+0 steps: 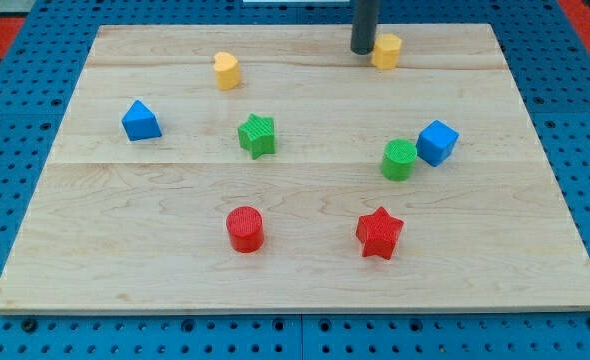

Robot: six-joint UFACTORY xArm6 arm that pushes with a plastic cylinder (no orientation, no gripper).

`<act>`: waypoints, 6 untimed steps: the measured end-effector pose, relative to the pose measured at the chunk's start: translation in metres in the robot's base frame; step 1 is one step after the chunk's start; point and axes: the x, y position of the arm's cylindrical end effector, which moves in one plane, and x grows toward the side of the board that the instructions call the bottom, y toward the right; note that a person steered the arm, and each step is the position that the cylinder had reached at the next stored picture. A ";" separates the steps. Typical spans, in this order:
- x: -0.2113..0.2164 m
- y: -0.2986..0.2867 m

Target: Move your arm towards yellow heart

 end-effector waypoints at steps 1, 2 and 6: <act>0.000 0.030; 0.000 0.041; 0.085 -0.153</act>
